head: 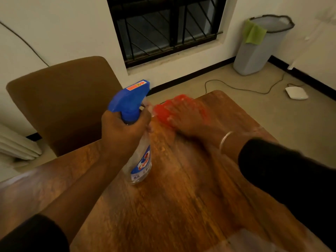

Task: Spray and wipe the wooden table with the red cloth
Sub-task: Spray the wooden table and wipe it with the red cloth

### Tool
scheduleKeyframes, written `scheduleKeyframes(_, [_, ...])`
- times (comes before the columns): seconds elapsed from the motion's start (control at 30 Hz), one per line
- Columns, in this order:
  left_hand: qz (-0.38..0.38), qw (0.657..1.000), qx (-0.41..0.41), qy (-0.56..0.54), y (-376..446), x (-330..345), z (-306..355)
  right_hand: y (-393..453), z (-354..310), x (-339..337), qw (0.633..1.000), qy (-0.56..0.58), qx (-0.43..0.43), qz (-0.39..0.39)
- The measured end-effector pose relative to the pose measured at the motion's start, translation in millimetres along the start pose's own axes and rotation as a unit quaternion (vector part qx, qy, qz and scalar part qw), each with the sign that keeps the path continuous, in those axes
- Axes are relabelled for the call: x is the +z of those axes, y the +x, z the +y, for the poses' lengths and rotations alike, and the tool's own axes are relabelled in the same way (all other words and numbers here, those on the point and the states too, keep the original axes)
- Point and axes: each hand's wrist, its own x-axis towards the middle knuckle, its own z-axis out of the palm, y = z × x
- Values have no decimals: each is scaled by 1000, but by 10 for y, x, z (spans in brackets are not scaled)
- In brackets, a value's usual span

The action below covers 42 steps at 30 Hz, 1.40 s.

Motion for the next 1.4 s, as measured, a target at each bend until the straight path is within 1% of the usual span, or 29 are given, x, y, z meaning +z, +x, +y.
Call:
scheduleKeyframes(0.07, [21,999,4,-44,-42,-99,-15,111,629,-223,988,16,151,-4])
scheduleKeyframes(0.1, [29,998,2,-61,-64,-143,-26,122,838,-293,978,21,206,-4])
scheduleKeyframes(0.17, [34,996,-7,-80,-88,-210,-48,101,915,-308,966,23,259,-1])
scheduleKeyframes(0.2, [33,996,-8,-83,-94,-230,-46,104,778,-264,966,20,257,11])
scheduleKeyframes(0.23, [27,996,-6,-84,-97,-226,-38,106,557,-227,972,14,233,22])
scheduleKeyframes(0.3, [9,998,1,-66,-114,-169,-20,79,-86,-190,989,26,144,14])
scheduleKeyframes(0.33, [6,999,0,-51,-131,-123,-8,19,-436,-180,997,27,74,18])
scheduleKeyframes(0.37, [9,999,-2,-32,-147,-84,0,-64,-777,-120,998,0,-11,56])
scheduleKeyframes(0.4, [13,1000,-1,-11,-156,-59,-2,-156,-1095,-79,995,-13,-70,72])
scheduleKeyframes(0.47, [13,1000,7,17,-168,7,-9,-274,-1318,29,988,-5,-149,51])
scheduleKeyframes(0.5, [11,1000,9,19,-165,33,-5,-283,-1251,56,986,14,-168,12])
scheduleKeyframes(0.53, [10,1000,9,15,-153,49,-1,-242,-1069,39,985,36,-168,-1])
scheduleKeyframes(0.57, [7,1000,11,10,-135,35,-3,-170,-788,12,989,38,-138,-25])
scheduleKeyframes(0.6, [-3,1000,15,5,-120,19,-6,-106,-469,-46,996,44,-77,-33])
scheduleKeyframes(0.67, [-29,999,23,-6,-108,5,-16,-58,266,-200,998,30,59,-18])
scheduleKeyframes(0.73, [-43,998,41,-16,-114,31,7,-127,886,-333,983,40,178,4])
scheduleKeyframes(0.77, [-44,997,54,-15,-121,40,13,-161,1060,-358,976,45,213,3])
scheduleKeyframes(0.83, [-41,997,67,-20,-131,51,15,-234,1091,-328,972,35,231,0])
scheduleKeyframes(0.9, [-39,997,53,-26,-121,56,-5,-435,880,-260,974,39,223,6])
scheduleKeyframes(0.97, [-45,998,37,-27,-90,81,-33,-832,641,-174,980,43,194,11])
scheduleKeyframes(1.07, [-54,998,40,-17,-35,105,-43,-1592,342,-25,993,16,114,5])
scheduleKeyframes(1.13, [-54,997,50,-11,-10,110,-45,-1729,487,-75,995,-4,103,-17])
scheduleKeyframes(1.2, [-61,996,60,-14,-13,116,-46,-1508,799,-197,988,-4,151,-23])
scheduleKeyframes(1.3, [-54,996,73,-9,-66,97,-39,-1076,1081,-369,959,58,278,-11])
scheduleKeyframes(1.33, [-53,996,75,-2,-84,103,-26,-1007,1062,-372,949,68,307,-3])
scheduleKeyframes(1.4, [-59,996,69,2,-99,123,-14,-1049,851,-299,944,57,325,10])
